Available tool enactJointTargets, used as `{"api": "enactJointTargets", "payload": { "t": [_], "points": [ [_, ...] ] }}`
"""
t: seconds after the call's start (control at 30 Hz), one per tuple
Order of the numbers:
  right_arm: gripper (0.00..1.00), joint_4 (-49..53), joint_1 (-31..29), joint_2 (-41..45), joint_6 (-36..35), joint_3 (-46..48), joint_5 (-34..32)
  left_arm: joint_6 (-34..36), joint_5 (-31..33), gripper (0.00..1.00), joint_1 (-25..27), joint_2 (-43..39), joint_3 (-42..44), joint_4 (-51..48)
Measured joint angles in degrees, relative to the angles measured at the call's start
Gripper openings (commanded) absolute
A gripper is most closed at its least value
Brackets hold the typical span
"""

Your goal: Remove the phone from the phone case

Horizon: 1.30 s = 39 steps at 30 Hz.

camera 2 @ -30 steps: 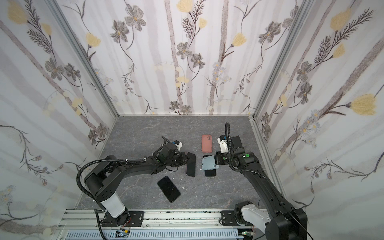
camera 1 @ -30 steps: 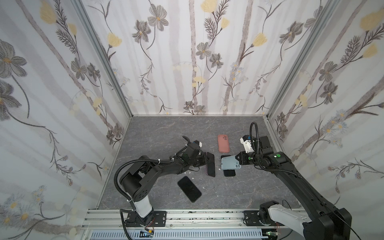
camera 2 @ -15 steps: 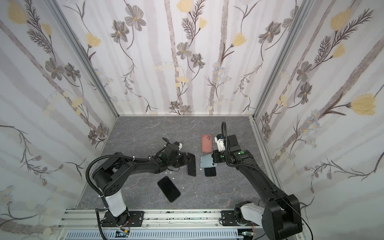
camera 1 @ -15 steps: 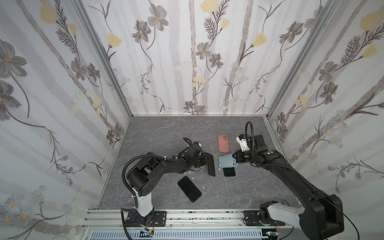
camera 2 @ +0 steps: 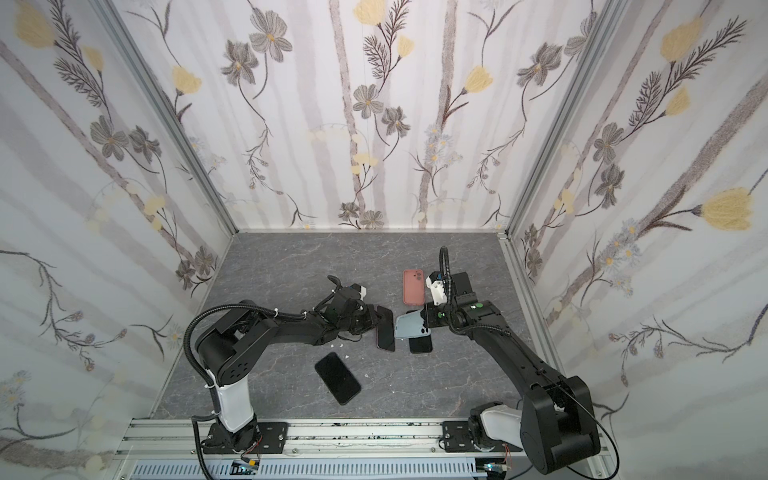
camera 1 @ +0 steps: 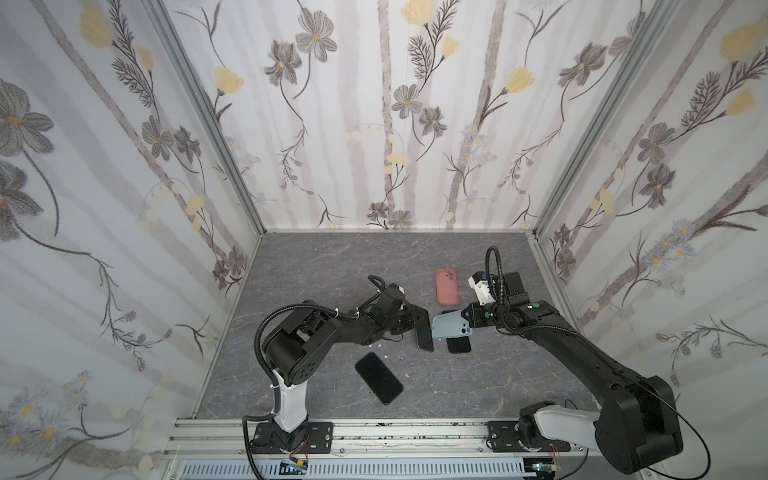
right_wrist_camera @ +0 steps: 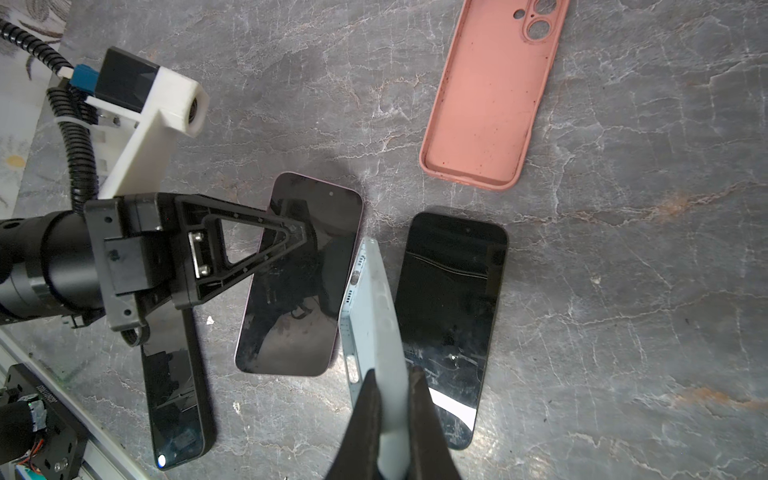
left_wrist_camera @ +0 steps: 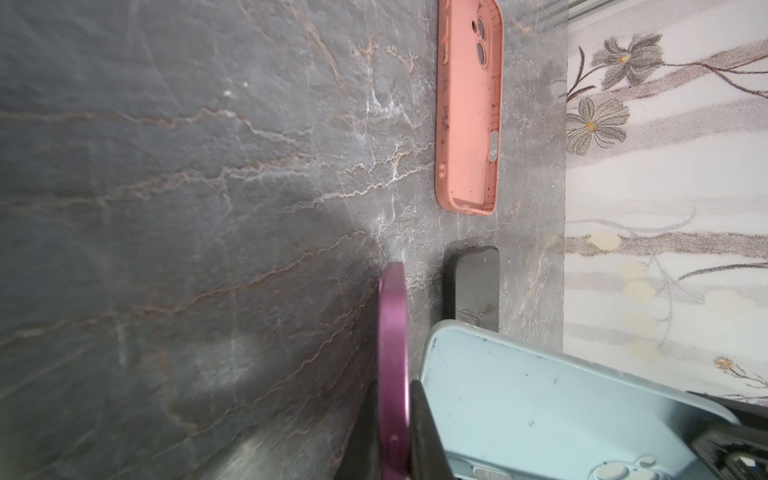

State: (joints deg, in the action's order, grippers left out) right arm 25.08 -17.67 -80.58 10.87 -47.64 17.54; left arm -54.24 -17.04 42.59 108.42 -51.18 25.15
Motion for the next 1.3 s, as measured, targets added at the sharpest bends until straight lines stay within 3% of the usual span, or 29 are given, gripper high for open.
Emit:
{"api": "enactJointTargets", "payload": {
  "t": [0.13, 0.33, 0.63, 0.73, 0.87, 1.0, 1.1, 1.3],
  "points": [
    [0.00, -0.20, -0.04, 0.04, 0.00, 0.37, -0.33, -0.04, 0.98, 0.28, 0.00, -0.04, 0.87, 0.68],
    [0.00, -0.13, -0.22, 0.04, 0.00, 0.46, -0.35, -0.87, 2.21, 0.48, -0.35, -0.57, 2.69, 0.26],
    [0.00, 0.39, -0.22, 0.20, -0.04, 0.09, -1.46, -2.49, 6.19, 0.62, -1.36, -3.50, 5.55, 0.98],
    [0.00, 0.96, -0.24, 1.64, -0.17, -0.66, -2.19, -2.78, 8.70, 0.70, -2.03, -5.64, 6.84, -0.76],
    [0.00, 0.90, -0.26, 5.70, -0.76, -2.14, -2.91, -2.19, 13.49, 0.74, -2.60, -10.71, 8.17, -6.49],
    [0.00, 0.76, -0.26, 9.99, -1.92, -3.93, -2.25, 3.56, 18.16, 0.74, -2.86, -17.68, 7.23, -10.43],
    [0.00, 0.44, -0.26, 12.50, -3.17, -5.25, -0.15, 12.28, 19.04, 0.73, -3.78, -21.81, 3.76, -11.76],
    [0.00, 1.33, -0.26, 13.25, -5.90, -8.94, 5.51, 34.10, 11.87, 0.73, -6.12, -28.09, -1.95, -13.44]
  ]
}}
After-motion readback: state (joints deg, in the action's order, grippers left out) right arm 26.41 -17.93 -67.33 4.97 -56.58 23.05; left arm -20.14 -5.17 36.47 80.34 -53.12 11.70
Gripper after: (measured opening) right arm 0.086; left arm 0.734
